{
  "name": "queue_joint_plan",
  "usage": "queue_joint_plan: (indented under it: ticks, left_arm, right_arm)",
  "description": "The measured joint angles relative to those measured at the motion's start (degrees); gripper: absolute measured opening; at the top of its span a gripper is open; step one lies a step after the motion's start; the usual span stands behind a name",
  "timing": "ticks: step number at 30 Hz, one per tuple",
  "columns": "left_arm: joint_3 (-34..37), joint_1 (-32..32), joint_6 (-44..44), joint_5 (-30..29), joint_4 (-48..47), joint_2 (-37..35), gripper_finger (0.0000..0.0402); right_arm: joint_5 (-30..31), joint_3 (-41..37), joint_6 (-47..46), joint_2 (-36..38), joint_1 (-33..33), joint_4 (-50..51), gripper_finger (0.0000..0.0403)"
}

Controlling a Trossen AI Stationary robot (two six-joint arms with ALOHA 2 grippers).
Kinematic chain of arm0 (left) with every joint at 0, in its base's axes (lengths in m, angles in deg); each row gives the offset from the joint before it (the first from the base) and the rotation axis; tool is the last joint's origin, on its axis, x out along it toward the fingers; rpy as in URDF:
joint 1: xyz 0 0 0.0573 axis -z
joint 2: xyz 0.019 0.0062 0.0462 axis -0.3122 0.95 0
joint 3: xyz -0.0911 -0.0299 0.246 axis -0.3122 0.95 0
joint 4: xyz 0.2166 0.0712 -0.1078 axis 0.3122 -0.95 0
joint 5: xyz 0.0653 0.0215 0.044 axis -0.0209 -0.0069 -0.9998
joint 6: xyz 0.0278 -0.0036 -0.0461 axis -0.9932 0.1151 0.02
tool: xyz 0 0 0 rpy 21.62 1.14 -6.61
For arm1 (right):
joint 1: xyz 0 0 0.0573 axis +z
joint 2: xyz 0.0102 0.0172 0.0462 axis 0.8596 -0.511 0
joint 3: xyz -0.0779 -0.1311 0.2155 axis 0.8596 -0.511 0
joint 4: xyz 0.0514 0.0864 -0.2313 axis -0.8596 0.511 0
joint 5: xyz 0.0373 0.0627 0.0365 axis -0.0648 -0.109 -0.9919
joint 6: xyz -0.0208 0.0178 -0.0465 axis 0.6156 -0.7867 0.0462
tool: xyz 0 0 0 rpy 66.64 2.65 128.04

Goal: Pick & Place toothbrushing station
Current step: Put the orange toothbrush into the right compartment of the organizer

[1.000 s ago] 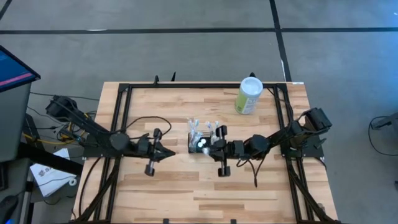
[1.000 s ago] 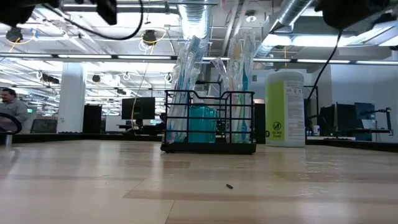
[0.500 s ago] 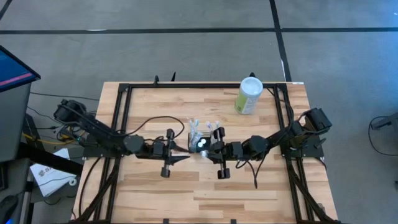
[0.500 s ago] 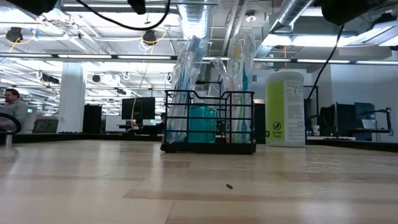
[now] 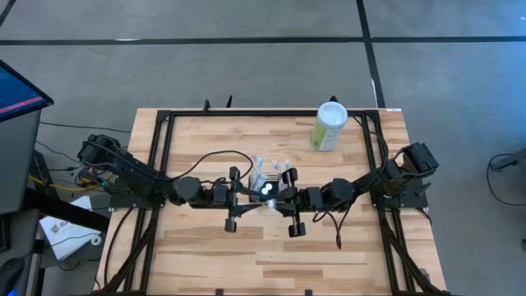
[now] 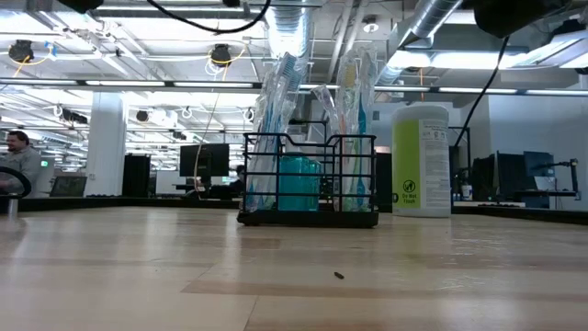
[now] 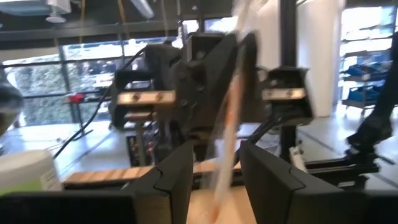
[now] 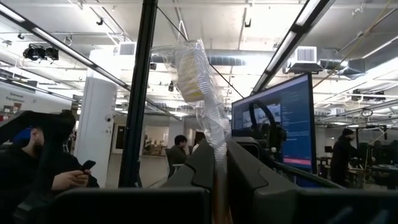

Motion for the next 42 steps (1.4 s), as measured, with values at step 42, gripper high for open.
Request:
queue_joint_plan:
  ticks: [42]
  left_arm:
    - [-5.73, -0.02, 2.64, -1.34, -7.76, 5.06, 0.0013]
  right_arm:
    - [6.73, 4.09, 2.36, 1.52, 1.83, 18.87, 0.0073]
